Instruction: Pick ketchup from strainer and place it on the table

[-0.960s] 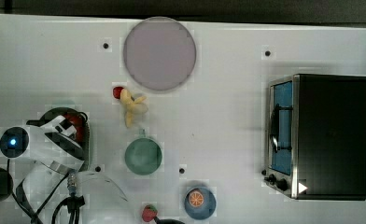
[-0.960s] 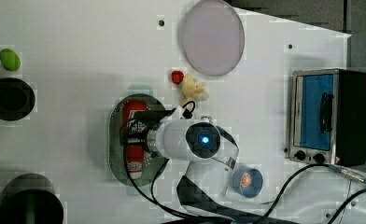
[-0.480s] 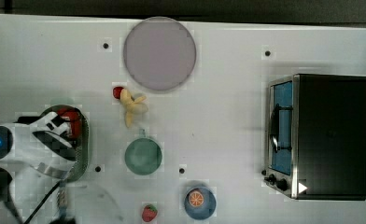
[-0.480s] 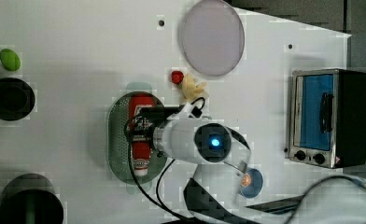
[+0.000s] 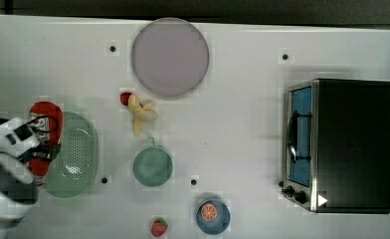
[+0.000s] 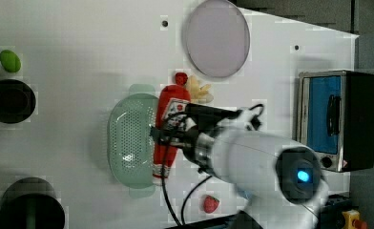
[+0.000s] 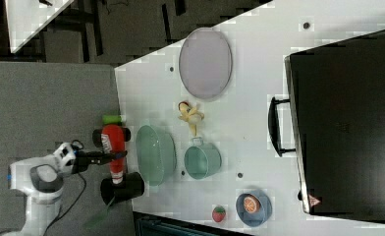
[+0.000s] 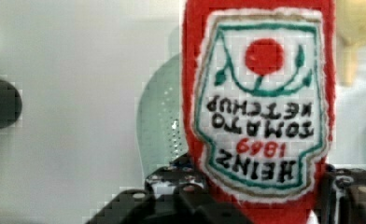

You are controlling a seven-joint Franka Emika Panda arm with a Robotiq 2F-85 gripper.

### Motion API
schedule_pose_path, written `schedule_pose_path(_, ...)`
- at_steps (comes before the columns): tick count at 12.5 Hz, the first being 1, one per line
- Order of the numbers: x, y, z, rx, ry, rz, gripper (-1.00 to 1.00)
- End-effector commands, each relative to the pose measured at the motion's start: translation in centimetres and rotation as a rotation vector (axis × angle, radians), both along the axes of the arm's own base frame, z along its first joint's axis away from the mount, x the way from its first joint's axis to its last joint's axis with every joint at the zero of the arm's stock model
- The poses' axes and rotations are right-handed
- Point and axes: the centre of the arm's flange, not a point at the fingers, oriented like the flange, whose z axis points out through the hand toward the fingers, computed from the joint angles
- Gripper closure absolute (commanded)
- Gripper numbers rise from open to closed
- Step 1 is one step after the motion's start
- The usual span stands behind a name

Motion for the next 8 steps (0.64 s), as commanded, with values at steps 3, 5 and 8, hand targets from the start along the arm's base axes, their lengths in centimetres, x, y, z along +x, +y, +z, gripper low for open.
schedule_pose_path(3,6.1,-7.9,2.8,-0.040,0.020,-0.023,-0.21)
schedule_pose_path(5,9.3,-13.1,3.1,-0.046,0.012,-0.067,-0.21)
schedule_pose_path(8,13.4,-21.4,3.2,-0.044,-0.019,-0.187,-0.21)
